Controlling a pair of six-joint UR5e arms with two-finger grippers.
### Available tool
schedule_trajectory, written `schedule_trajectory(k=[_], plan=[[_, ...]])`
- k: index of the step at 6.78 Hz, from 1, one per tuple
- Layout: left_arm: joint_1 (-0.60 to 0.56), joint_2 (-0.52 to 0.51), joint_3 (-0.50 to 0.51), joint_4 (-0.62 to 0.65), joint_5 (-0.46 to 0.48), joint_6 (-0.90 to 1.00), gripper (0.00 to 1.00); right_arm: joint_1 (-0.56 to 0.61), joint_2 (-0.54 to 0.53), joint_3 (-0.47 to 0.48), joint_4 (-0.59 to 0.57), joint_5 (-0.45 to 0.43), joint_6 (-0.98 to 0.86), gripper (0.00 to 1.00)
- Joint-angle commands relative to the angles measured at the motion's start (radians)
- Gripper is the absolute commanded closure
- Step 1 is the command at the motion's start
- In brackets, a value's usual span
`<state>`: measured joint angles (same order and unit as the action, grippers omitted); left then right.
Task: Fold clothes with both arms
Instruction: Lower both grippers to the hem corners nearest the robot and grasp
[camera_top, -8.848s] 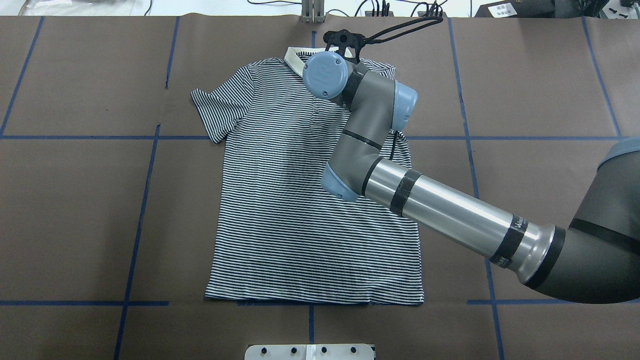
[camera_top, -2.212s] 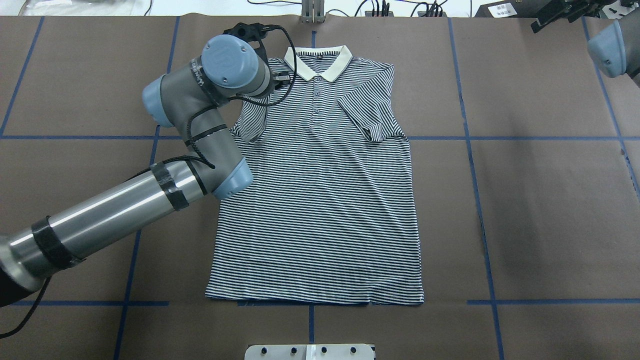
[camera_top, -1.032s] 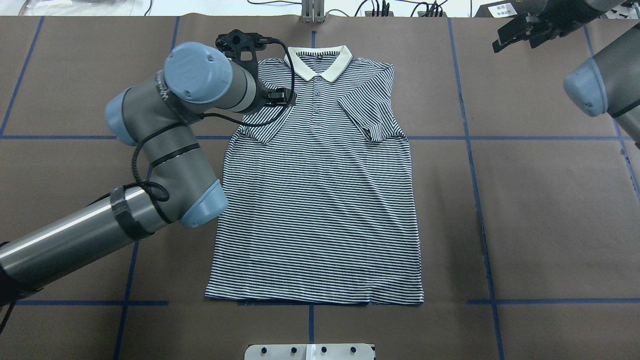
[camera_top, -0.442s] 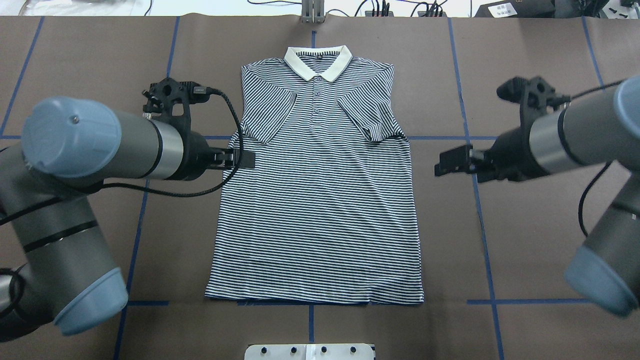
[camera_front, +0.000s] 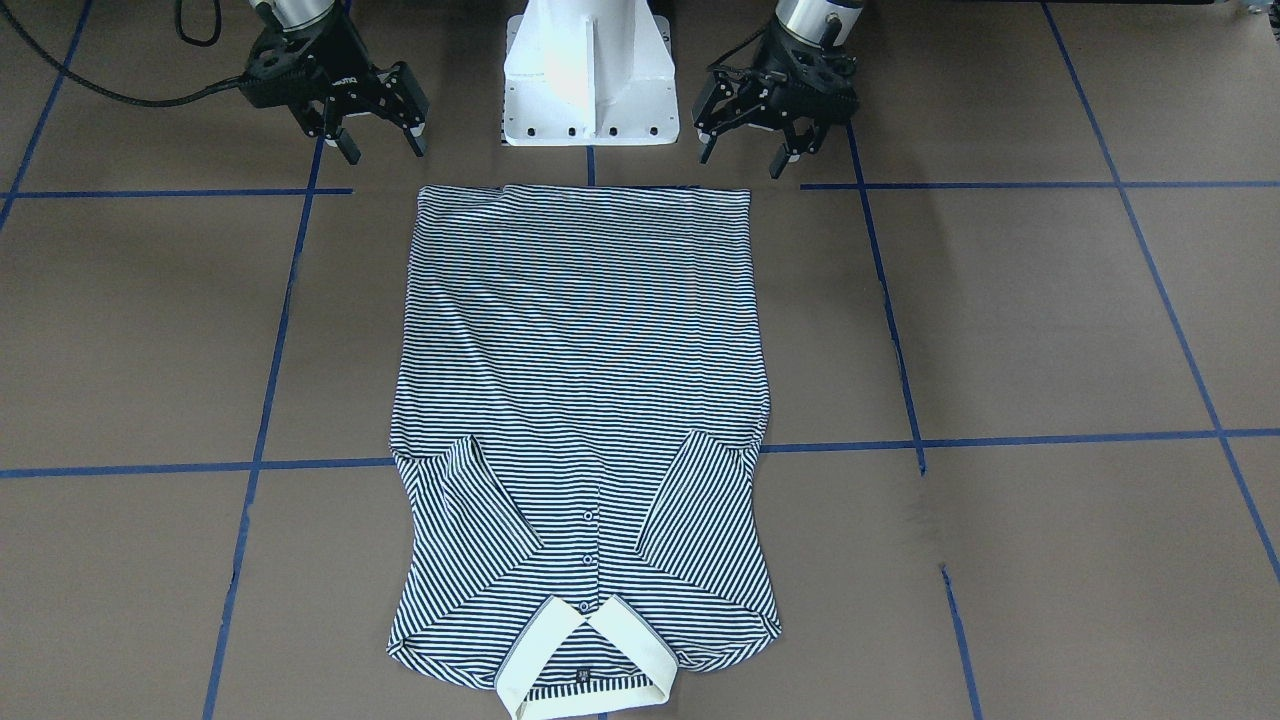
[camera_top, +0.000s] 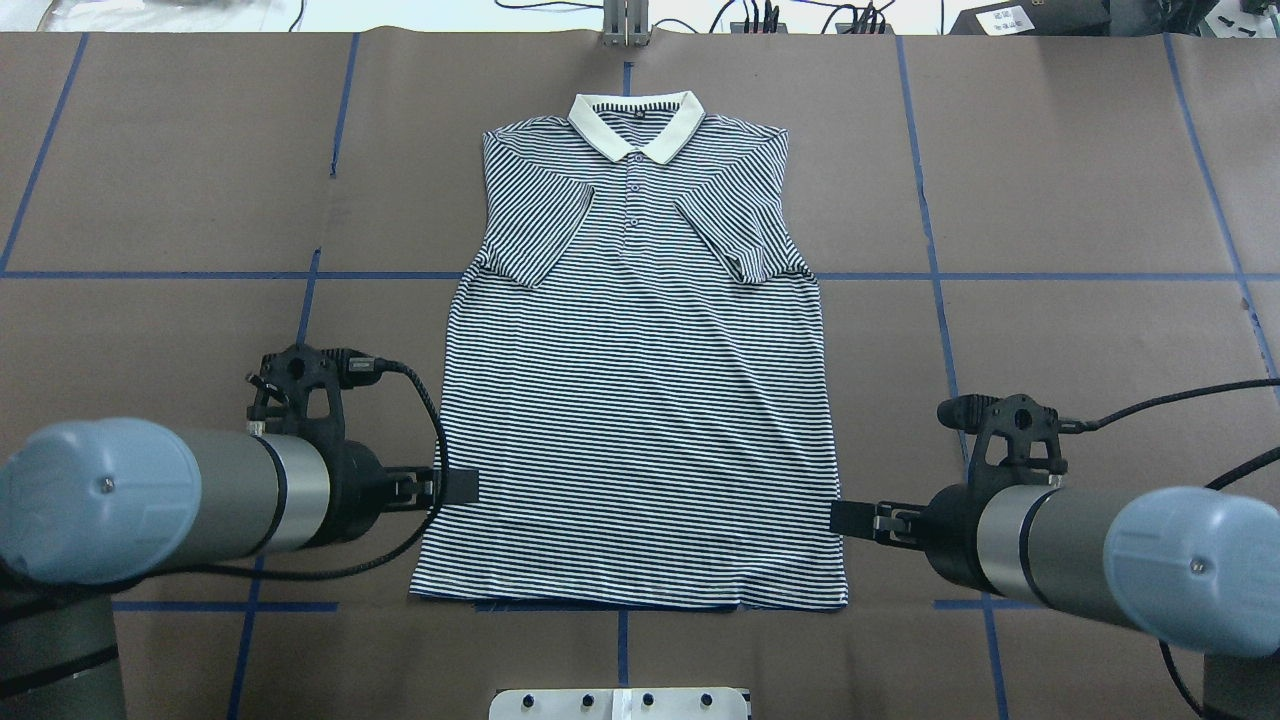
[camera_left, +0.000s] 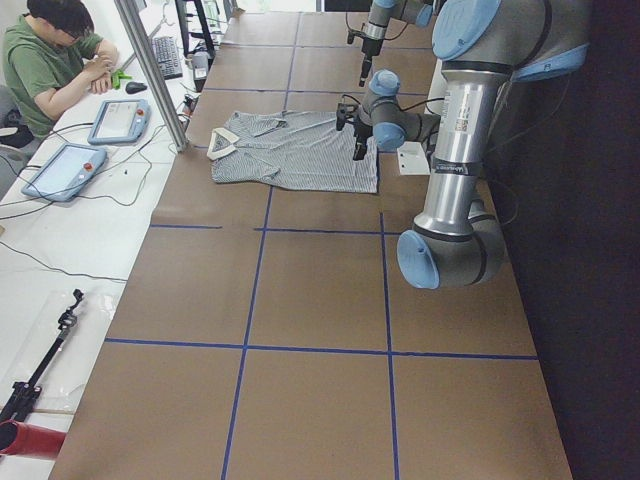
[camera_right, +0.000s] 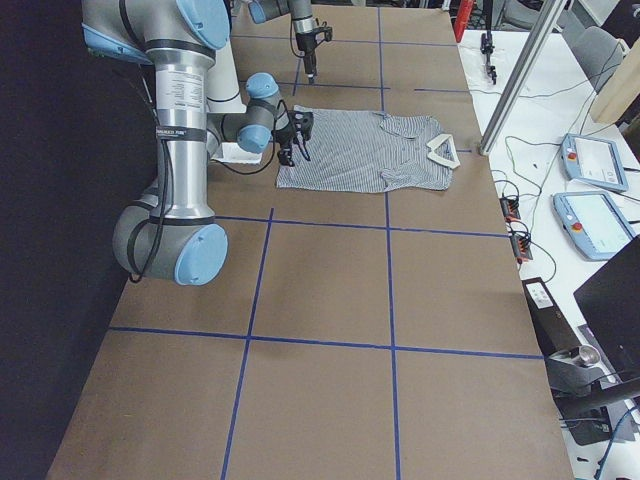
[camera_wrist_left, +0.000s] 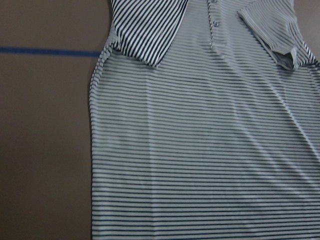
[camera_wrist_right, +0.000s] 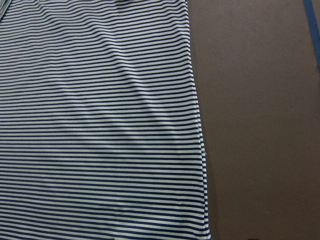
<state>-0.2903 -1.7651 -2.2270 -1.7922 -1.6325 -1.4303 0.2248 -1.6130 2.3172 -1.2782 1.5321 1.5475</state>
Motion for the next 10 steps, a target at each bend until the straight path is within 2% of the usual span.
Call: schedule_trajectory(k=[1,3,6,7,10], plan=[[0.161,0.062,0.010,0.002,0.106,-0.158,0.23,-0.067,-0.018,-0.002,0.000,-0.067,0.034,0.08],[0.168,0.053,0.108,0.001,0.111,-0.160,0.30,-0.071,-0.016,-0.004,0.002,-0.087,0.036,0.07],[0.168,0.053,0.132,0.000,0.111,-0.159,0.38,-0.071,-0.016,-0.005,0.002,-0.090,0.036,0.06],[0.168,0.052,0.136,0.000,0.111,-0.159,0.45,-0.071,-0.016,-0.005,0.002,-0.095,0.036,0.06],[0.148,0.047,0.150,-0.001,0.112,-0.153,0.47,-0.071,-0.015,-0.010,0.003,-0.107,0.036,0.05]])
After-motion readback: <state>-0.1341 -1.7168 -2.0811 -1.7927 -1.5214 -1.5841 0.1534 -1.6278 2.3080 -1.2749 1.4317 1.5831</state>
